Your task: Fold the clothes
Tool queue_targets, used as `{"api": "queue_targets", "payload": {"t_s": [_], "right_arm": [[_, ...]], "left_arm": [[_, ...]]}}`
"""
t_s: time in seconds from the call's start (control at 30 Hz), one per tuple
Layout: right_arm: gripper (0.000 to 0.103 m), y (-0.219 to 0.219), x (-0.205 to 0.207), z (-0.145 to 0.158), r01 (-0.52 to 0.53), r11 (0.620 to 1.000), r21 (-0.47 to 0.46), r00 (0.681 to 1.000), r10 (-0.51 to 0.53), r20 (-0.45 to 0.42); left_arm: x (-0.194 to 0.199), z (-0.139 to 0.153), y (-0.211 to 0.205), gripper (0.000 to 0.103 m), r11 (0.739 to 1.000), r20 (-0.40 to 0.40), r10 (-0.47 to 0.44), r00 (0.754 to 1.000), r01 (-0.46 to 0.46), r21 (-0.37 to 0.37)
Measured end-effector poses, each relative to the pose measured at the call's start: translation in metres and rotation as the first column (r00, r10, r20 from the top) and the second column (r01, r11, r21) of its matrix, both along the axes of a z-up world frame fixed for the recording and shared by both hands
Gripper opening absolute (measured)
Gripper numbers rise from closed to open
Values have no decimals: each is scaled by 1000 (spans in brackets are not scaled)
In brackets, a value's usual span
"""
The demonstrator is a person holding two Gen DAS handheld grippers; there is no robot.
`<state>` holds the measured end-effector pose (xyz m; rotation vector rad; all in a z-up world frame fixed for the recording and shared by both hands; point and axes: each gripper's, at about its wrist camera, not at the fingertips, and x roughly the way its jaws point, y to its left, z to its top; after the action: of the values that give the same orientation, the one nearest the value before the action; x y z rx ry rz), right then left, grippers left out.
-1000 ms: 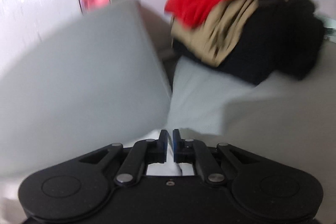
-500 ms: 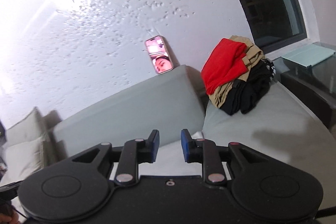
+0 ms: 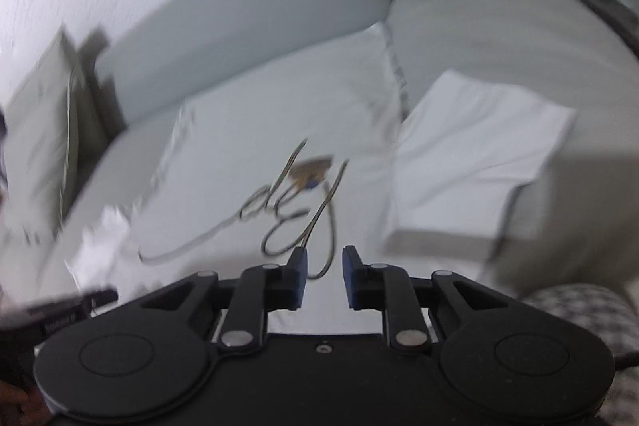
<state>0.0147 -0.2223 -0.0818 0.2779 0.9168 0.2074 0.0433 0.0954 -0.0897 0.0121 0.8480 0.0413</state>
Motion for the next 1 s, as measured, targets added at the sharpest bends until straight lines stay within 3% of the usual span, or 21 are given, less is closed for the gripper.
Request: {"api": "queue_targets", "payload": {"t_s": [0.17, 0.27, 0.4, 0.53, 0.63, 0.77, 0.87, 0.93, 1.0], "right_arm": [[20, 37, 3, -27, -81, 991, -105, 996, 78, -33], [20, 40, -13, -24, -130, 979, -157, 990, 121, -66], [20, 17, -33, -8, -112, 991, -69, 987, 102, -126], [20, 16, -37, 7, -122, 992, -25, 993, 122, 1], [15, 34, -24, 0, -183, 983, 9, 983, 183, 10], [8, 53, -25, -26, -228, 974, -11, 969, 226, -98], [6, 38, -34, -21, -203, 978, 44, 959, 208, -193], [9, 20, -35, -14, -148, 982, 113, 958, 171, -232], [12, -1, -35, 2, -88, 985, 149, 982, 111, -154]], "left_arm": [[-1, -22, -8, 18, 998, -75, -16, 997, 21, 62], [-19, -11, -9, 18, 995, -105, -52, 993, 61, 84], [-41, 8, 2, 18, 999, -43, -45, 998, 45, -19], [-40, 17, -8, 18, 995, 26, -90, 996, 91, -41], [-25, -2, -27, 19, 989, -37, -145, 989, 144, -23], [-36, -17, -42, 19, 978, -124, -195, 973, 203, 55], [-50, -10, -43, 19, 970, -169, -228, 959, 239, 53], [-54, -1, -41, 19, 972, -144, -220, 965, 229, 48], [-55, 11, -37, 19, 978, -91, -198, 976, 202, 43]]}}
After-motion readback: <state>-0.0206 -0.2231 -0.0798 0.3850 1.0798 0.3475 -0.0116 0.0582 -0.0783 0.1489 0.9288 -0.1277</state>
